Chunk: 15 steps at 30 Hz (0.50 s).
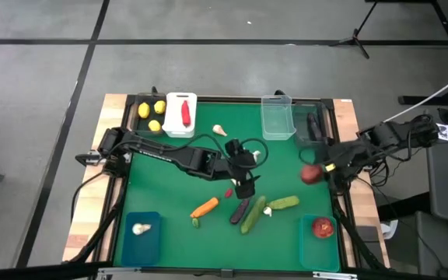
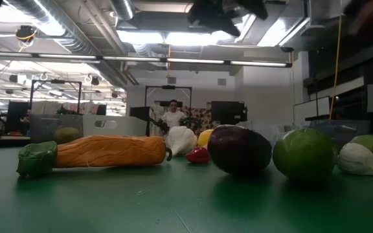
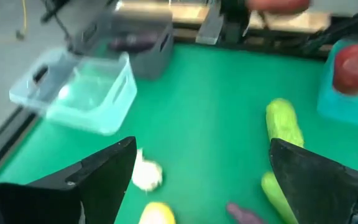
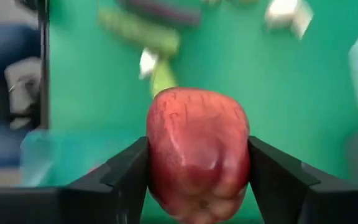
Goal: Sort produce into baskets
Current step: Put the apple into the green bin
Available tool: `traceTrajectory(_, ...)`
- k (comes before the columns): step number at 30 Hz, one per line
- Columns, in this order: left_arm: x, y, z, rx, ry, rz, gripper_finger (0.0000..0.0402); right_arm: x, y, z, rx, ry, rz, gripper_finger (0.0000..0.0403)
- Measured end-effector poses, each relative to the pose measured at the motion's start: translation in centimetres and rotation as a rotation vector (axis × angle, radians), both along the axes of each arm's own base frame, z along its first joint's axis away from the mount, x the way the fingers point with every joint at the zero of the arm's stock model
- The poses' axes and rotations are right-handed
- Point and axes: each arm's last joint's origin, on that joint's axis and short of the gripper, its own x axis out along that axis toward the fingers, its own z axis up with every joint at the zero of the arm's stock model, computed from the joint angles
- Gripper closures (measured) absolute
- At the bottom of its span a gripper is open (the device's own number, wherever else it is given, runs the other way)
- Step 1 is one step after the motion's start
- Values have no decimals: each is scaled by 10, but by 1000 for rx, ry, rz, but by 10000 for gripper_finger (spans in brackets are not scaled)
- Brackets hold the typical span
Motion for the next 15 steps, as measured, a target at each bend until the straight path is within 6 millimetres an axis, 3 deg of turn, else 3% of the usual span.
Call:
traceTrajectory(6, -5, 0, -5, -55, 43, 54, 39, -5, 31, -21, 199, 122, 16, 168)
traceTrajectory(15, -7, -12, -6, -57, 46, 26, 39, -9, 115, -43, 360, -14, 115, 168)
